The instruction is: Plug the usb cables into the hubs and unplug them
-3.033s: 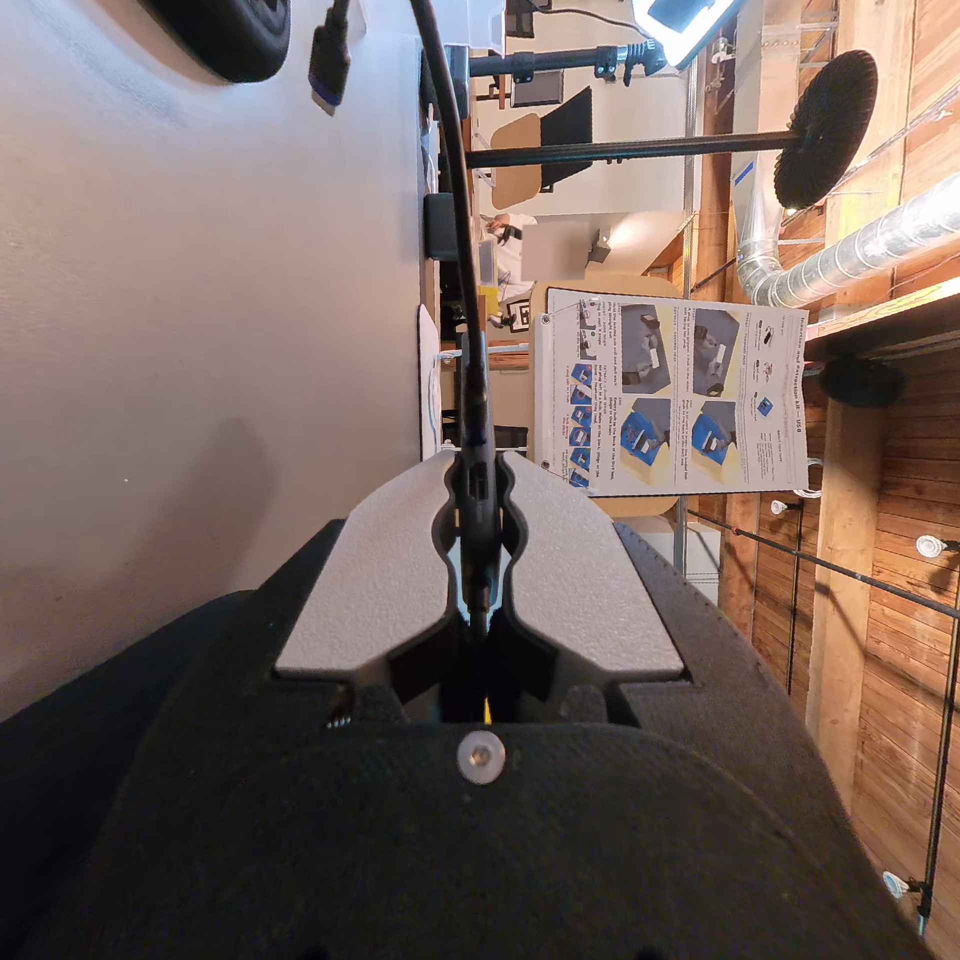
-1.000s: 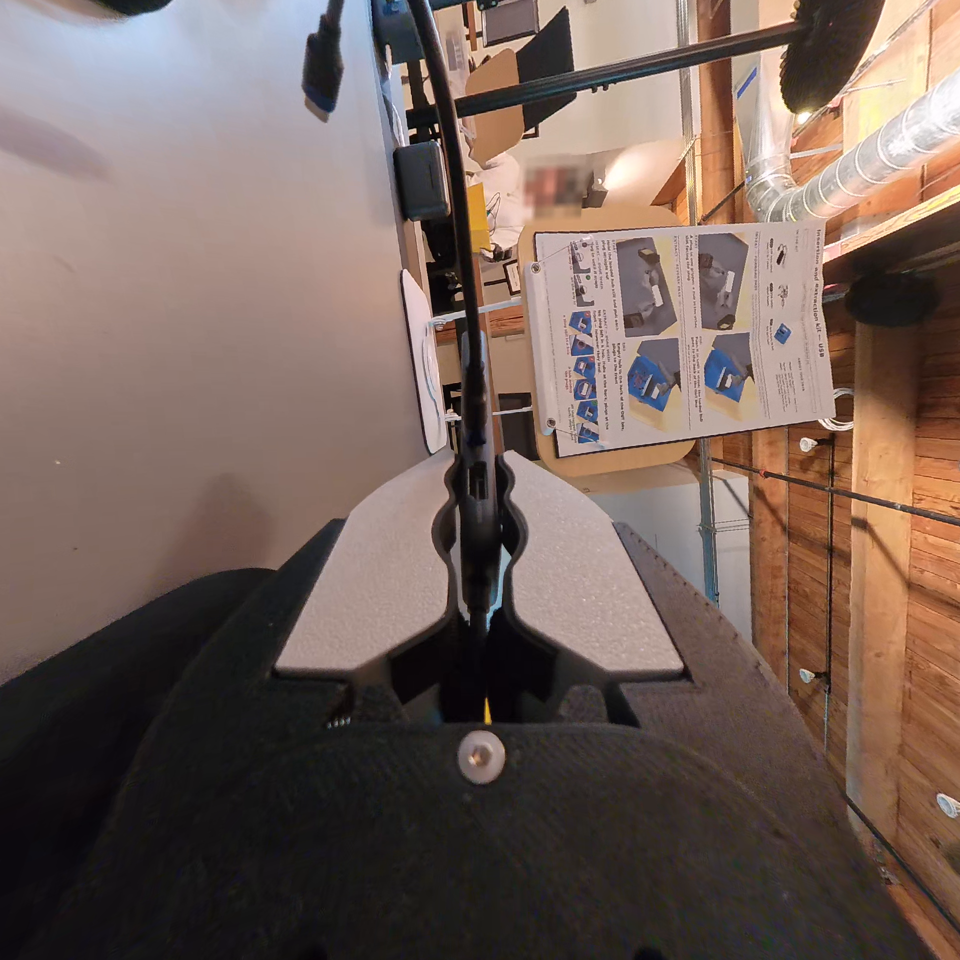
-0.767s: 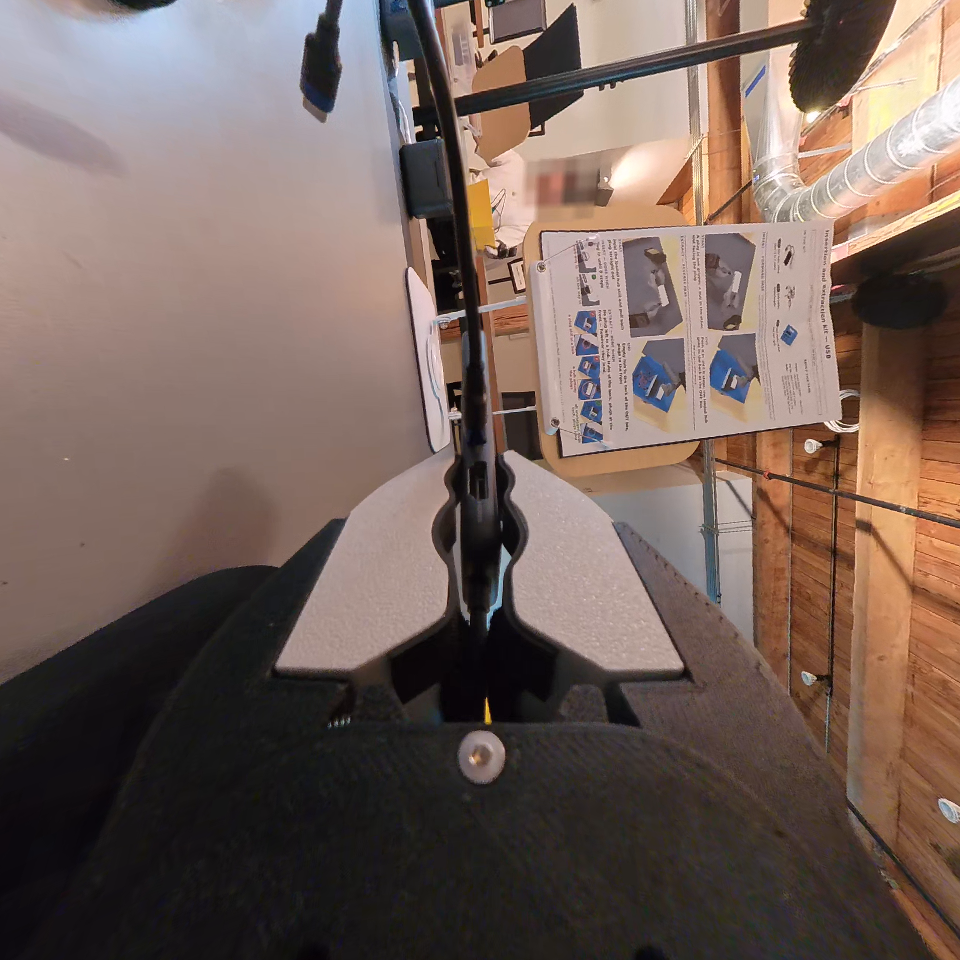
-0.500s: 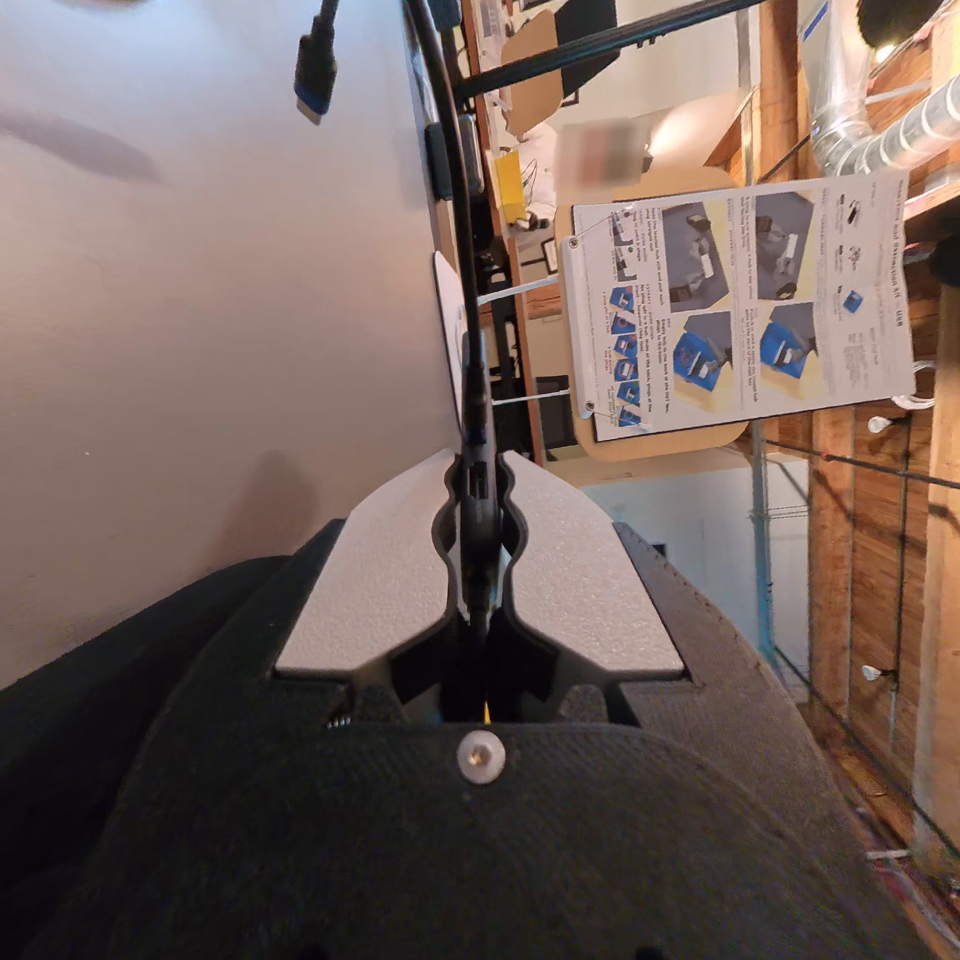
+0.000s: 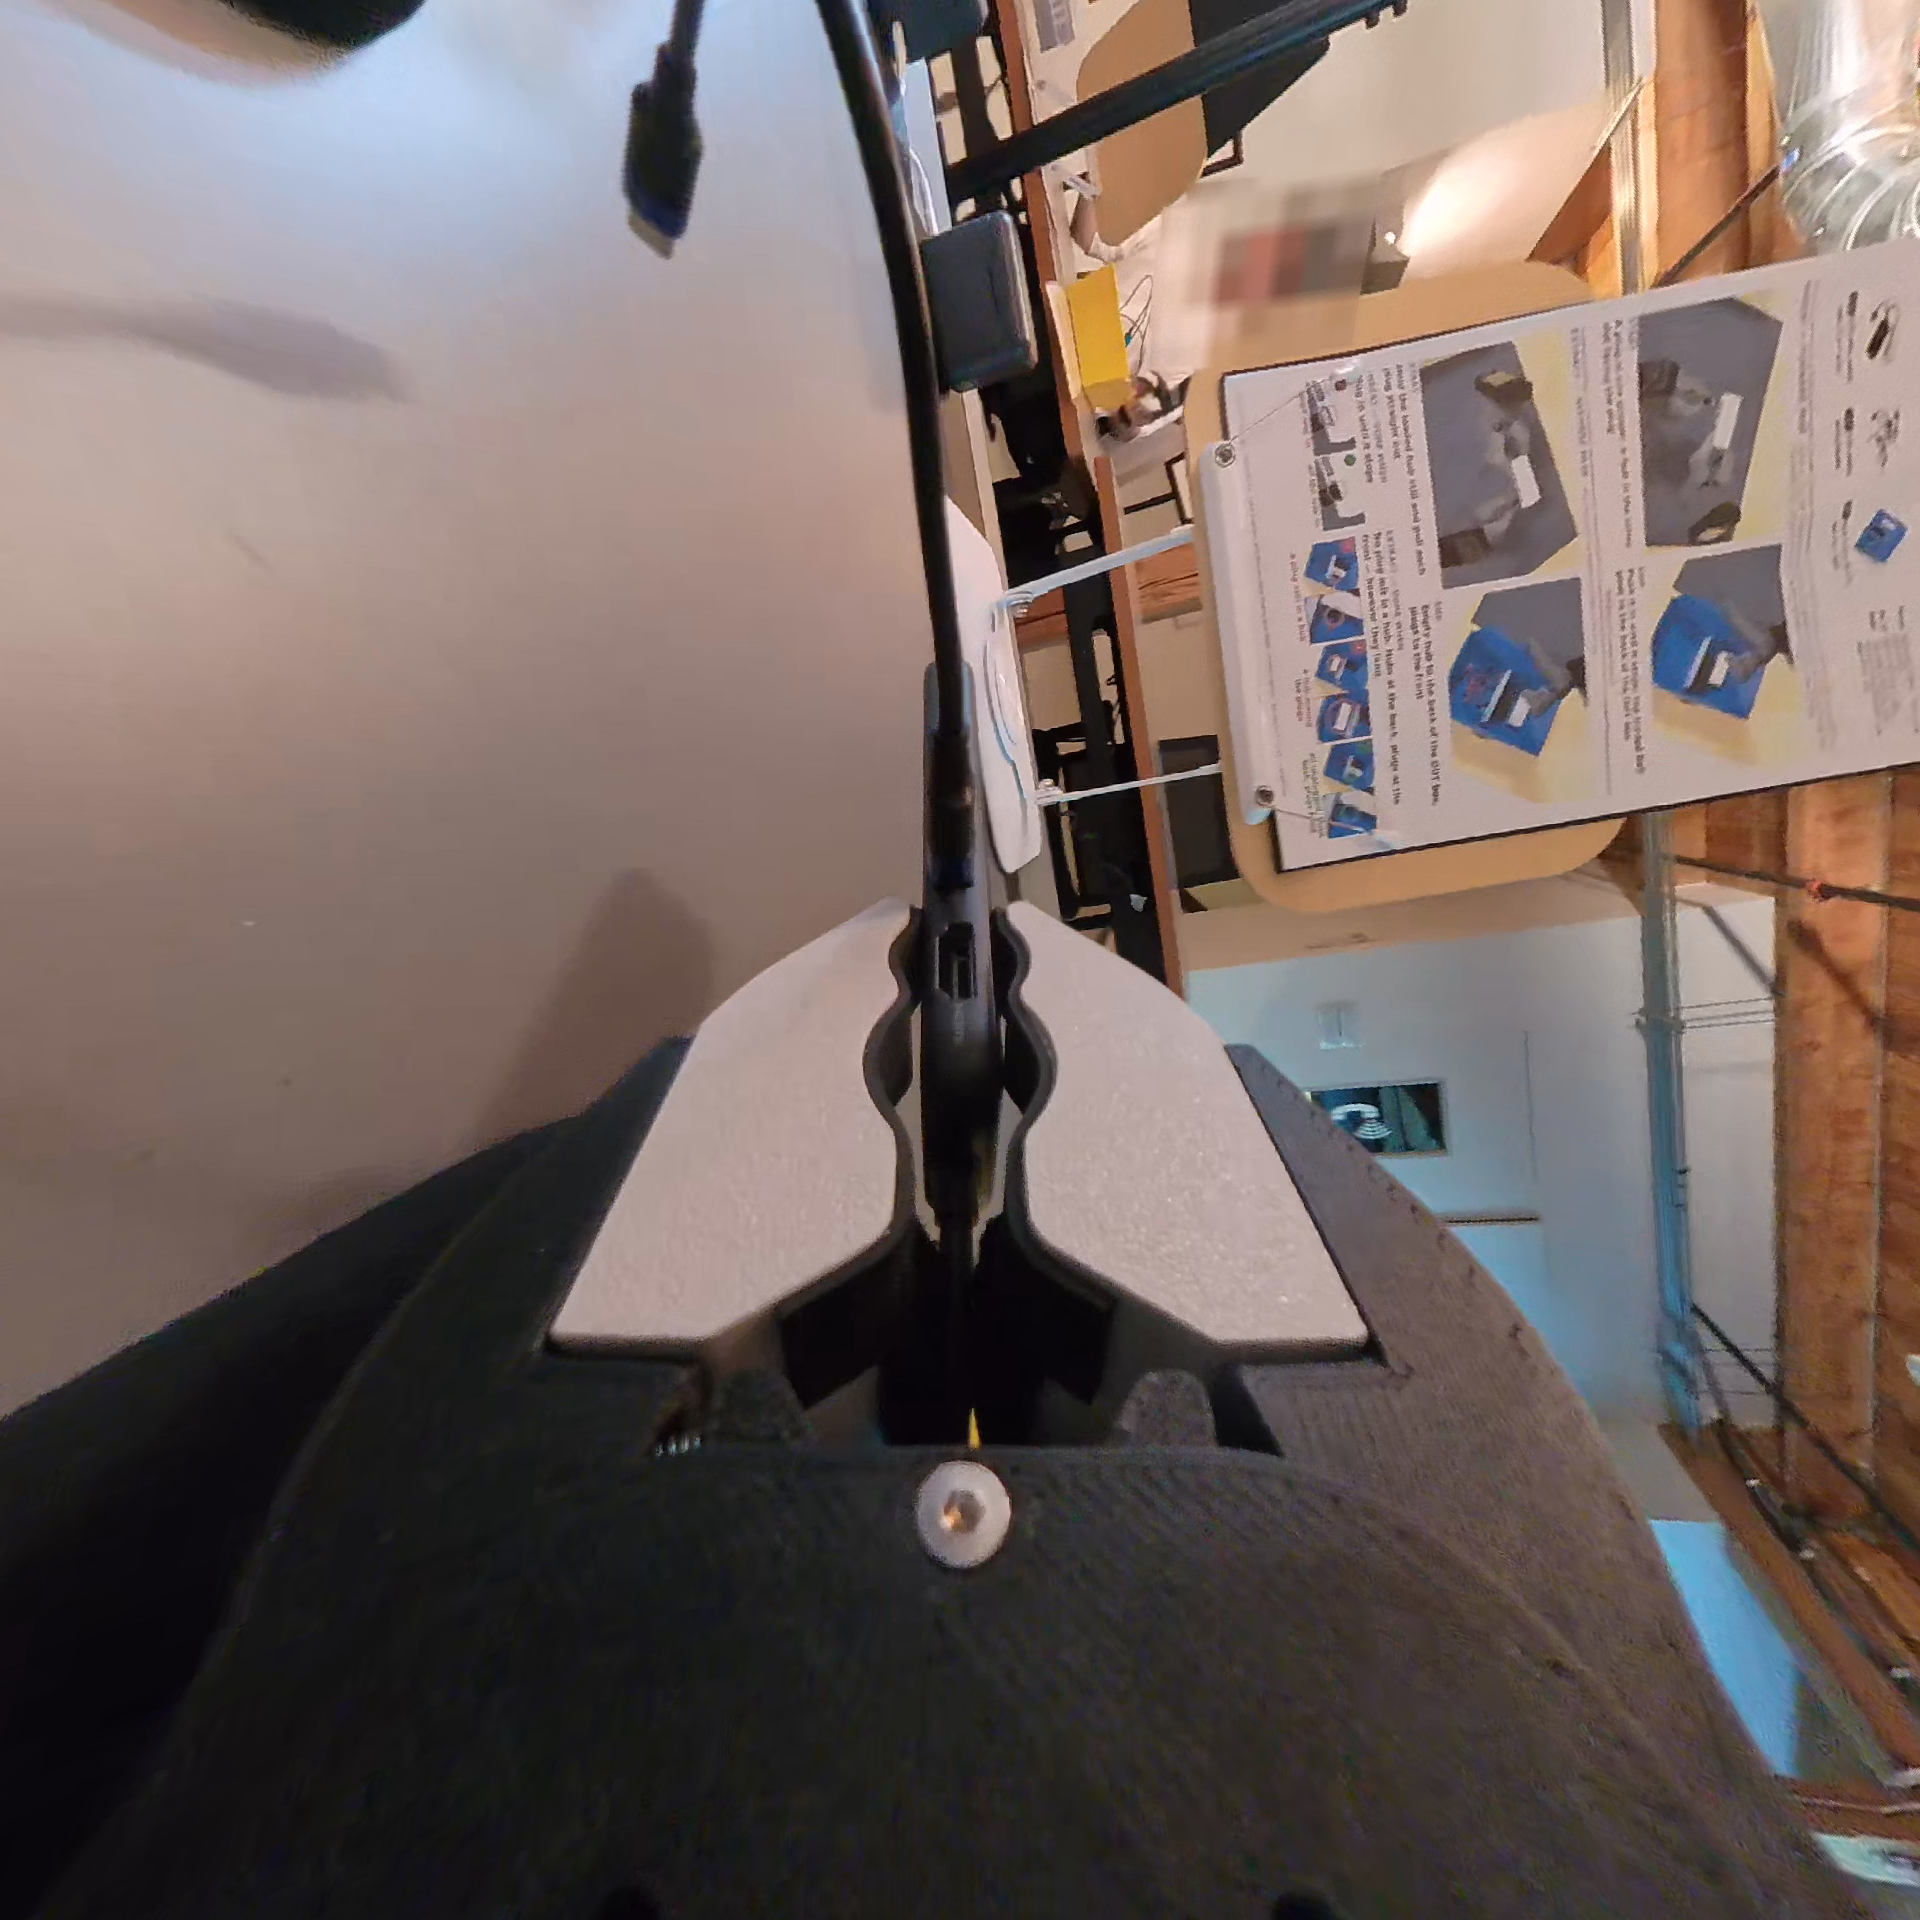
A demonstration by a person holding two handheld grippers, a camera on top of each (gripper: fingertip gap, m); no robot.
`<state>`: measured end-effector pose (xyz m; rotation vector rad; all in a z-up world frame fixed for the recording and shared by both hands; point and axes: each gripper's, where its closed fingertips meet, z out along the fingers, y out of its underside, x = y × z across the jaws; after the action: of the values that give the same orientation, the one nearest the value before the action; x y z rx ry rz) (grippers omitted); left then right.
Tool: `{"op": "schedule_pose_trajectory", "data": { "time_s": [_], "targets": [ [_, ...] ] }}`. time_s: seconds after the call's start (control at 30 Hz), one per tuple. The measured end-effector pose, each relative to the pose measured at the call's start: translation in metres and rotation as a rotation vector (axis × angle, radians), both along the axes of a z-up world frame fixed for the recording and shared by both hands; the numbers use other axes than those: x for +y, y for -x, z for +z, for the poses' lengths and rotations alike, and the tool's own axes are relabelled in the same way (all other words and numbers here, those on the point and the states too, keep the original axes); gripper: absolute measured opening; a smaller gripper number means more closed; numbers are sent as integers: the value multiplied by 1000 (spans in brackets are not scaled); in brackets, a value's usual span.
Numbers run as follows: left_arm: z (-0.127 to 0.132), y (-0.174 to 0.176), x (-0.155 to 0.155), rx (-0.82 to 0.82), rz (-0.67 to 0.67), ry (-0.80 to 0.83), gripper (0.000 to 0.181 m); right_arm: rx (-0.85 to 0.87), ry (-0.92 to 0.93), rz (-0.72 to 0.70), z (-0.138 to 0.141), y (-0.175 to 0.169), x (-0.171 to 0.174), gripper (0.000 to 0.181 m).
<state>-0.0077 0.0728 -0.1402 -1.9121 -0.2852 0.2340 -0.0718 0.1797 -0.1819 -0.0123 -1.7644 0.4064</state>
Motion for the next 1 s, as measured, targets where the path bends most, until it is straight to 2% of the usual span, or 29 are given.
{"op": "schedule_pose_trajectory", "data": {
  "time_s": [0.17, 0.23, 0.33, 0.5, 0.63, 1.0],
  "targets": [
    [13, 33, -11, -109, 95, -35, 7, 212, -216, 2, 17, -7, -5, 12],
    [6, 44, -2, -197, 83, -55, 8, 283, -298, 14, 20, -10, -13, 12],
    [-14, 52, 17, -316, 56, -47, 8, 306, -307, 15, 22, -14, -21, 12],
    [-26, 54, 33, -313, 84, -53, 7, 300, -283, 1, 23, -14, -23, 12],
    [-31, 56, 32, -257, 116, -1, 8, 289, -279, 6, 21, -14, -25, 12],
    [-34, 52, 33, -315, 96, -24, 7, 305, -314, 10, 22, -15, -27, 12]
  ]
}}
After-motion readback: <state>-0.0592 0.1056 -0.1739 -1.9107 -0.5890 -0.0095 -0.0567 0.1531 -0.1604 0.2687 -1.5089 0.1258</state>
